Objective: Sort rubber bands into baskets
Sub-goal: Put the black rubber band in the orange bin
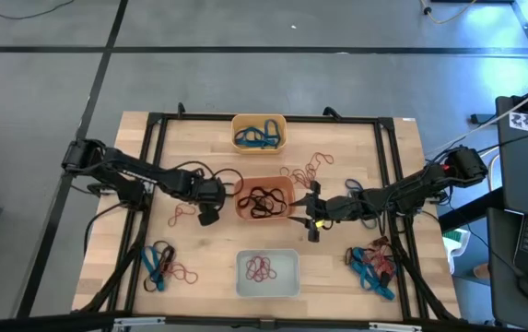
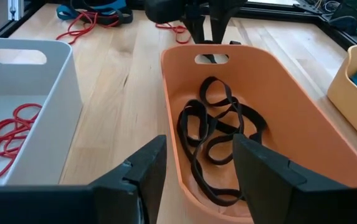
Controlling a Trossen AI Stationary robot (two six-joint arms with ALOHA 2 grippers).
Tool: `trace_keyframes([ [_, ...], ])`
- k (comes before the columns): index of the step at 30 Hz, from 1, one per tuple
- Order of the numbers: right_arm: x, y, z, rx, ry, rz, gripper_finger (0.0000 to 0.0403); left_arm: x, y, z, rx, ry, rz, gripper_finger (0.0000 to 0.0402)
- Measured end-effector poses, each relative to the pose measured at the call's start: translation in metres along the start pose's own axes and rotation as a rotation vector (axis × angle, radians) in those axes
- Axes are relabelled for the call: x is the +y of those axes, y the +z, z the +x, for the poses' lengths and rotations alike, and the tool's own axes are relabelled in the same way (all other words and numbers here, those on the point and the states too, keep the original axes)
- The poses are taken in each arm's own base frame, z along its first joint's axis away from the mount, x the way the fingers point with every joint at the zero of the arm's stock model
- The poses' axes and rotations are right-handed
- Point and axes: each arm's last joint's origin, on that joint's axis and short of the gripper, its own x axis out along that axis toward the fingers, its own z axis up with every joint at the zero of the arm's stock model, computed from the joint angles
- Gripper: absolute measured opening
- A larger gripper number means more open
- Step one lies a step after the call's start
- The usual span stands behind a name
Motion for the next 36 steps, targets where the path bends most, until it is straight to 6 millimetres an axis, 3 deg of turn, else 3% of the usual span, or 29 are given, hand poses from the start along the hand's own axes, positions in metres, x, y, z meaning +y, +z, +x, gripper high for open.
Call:
trace_keyframes([
  [9, 0.000, 0.000, 0.000, 0.000, 0.000, 0.000, 0.0182, 0.002, -0.014, 0.015, -0.019, -0.015, -0.044, 0.0124],
  [18, 0.000, 0.000, 0.000, 0.000, 0.000, 0.000, 0.0182, 0.001, -0.015, 0.016, -0.015, -0.035, 0.001, 0.0012],
  [22, 0.000, 0.000, 0.000, 0.000, 0.000, -0.001, 0.0182, 0.000, -0.013, 0.014, -0.016, -0.032, -0.003, 0.0012],
  [28, 0.000, 0.000, 0.000, 0.000, 0.000, 0.000, 0.0182, -0.008, -0.003, 0.002, -0.029, -0.040, 0.003, 0.0004],
  [36, 0.000, 0.000, 0.000, 0.000, 0.000, 0.000, 0.0182, -0.013, 0.012, -0.031, 0.029, 0.010, 0.029, 0.0004],
])
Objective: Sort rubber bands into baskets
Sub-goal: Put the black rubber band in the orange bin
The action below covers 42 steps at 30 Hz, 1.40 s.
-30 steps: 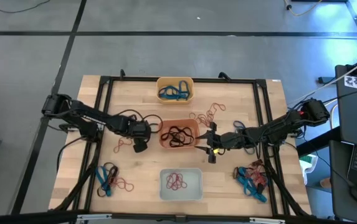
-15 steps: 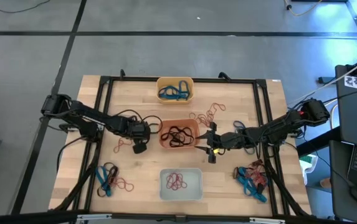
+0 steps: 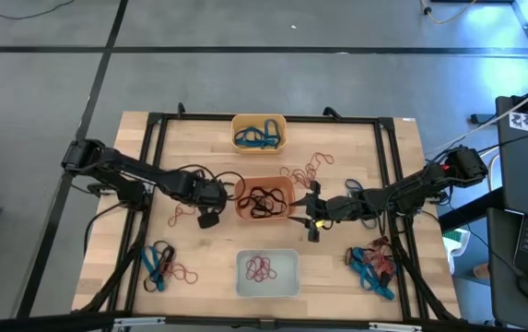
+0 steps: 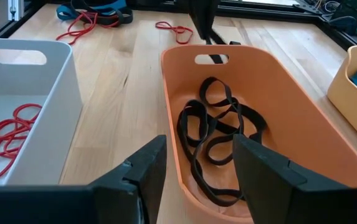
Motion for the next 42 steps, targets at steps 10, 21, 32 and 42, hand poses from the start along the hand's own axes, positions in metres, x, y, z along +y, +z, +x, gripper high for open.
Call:
trace_keyframes([
  [10, 0.000, 0.000, 0.000, -0.001, 0.000, 0.000, 0.0182, -0.002, 0.024, -0.051, -0.036, 0.053, -0.002, 0.0003],
  [21, 0.000, 0.000, 0.000, -0.001, 0.000, 0.000, 0.0182, -0.002, 0.047, -0.102, -0.175, 0.083, -0.021, 0.0003],
  [32, 0.000, 0.000, 0.000, -0.001, -0.001, 0.000, 0.0182, -0.009, 0.070, -0.132, -0.406, 0.032, 0.003, 0.0004],
  [42, 0.000, 0.000, 0.000, -0.001, 0.000, 0.000, 0.0182, -0.023, 0.100, -0.115, -0.641, -0.016, 0.051, 0.0013],
])
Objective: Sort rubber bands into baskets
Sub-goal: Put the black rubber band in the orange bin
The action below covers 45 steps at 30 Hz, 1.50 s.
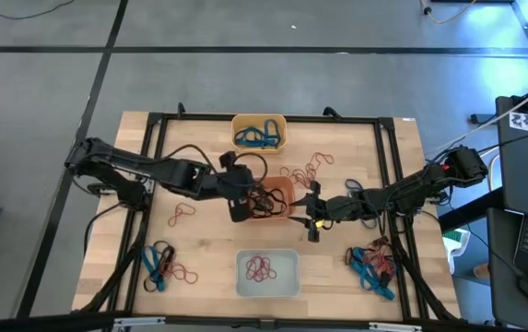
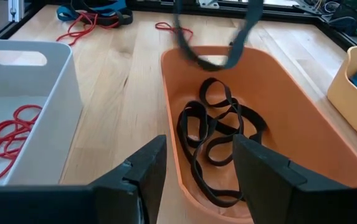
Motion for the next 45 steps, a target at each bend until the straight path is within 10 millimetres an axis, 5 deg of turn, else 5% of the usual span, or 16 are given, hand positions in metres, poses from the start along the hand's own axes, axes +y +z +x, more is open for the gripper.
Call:
trace_keyframes([
  [12, 0.000, 0.000, 0.000, 0.003, 0.000, -0.001, 0.0182, -0.022, -0.036, 0.079, 0.167, 0.059, 0.016, 0.0015],
  [20, 0.000, 0.000, 0.000, 0.003, 0.000, -0.001, 0.0182, -0.031, -0.053, 0.104, 0.249, 0.082, 0.020, 0.0015],
  [24, 0.000, 0.000, 0.000, 0.003, 0.000, -0.001, 0.0182, -0.027, -0.053, 0.106, 0.252, 0.087, -0.006, 0.0029],
  [35, 0.000, 0.000, 0.000, 0.003, 0.000, -0.001, 0.0182, -0.024, -0.040, 0.096, 0.327, -0.048, -0.033, 0.0161],
  [45, 0.000, -0.001, 0.000, 0.010, -0.001, -0.003, 0.0182, -0.014, -0.026, 0.044, 0.301, 0.001, 0.001, 0.0163],
])
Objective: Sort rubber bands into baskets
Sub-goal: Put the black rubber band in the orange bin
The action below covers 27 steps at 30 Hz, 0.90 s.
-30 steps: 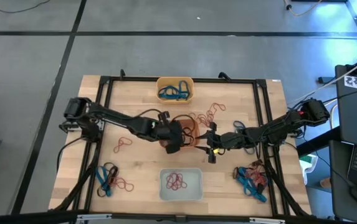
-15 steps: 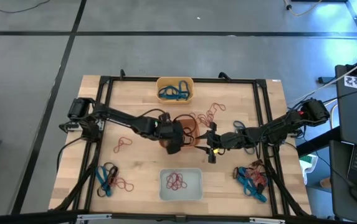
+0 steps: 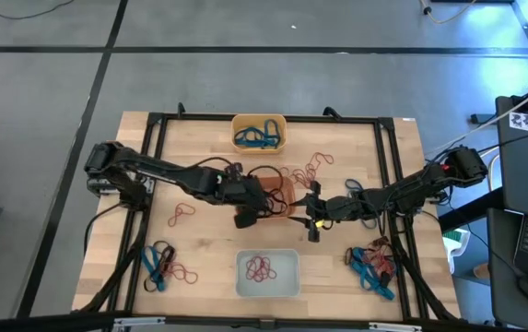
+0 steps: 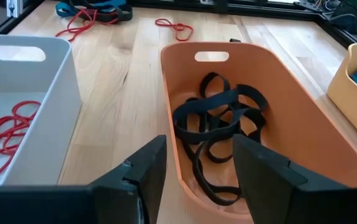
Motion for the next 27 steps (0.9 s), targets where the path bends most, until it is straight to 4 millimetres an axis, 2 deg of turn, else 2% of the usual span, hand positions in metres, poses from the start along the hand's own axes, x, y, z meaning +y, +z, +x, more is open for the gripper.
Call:
trace_keyframes([
  [6, 0.000, 0.000, 0.000, -0.001, 0.000, 0.000, 0.0182, 0.015, -0.012, -0.027, 0.043, 0.091, -0.010, 0.0149],
  [11, 0.000, 0.000, 0.000, -0.001, 0.000, 0.000, 0.0182, 0.023, -0.024, -0.031, 0.138, 0.173, 0.009, 0.0143],
  [16, 0.000, 0.000, 0.000, -0.001, 0.000, 0.001, 0.0182, 0.032, -0.039, -0.017, 0.222, 0.235, 0.019, 0.0143],
  [22, 0.000, 0.000, 0.000, -0.002, 0.000, 0.001, 0.0182, 0.053, -0.061, 0.008, 0.346, 0.288, -0.011, 0.0144],
  [27, 0.000, 0.000, 0.000, -0.003, 0.000, 0.001, 0.0182, 0.070, -0.071, 0.023, 0.438, 0.231, -0.110, 0.0178],
])
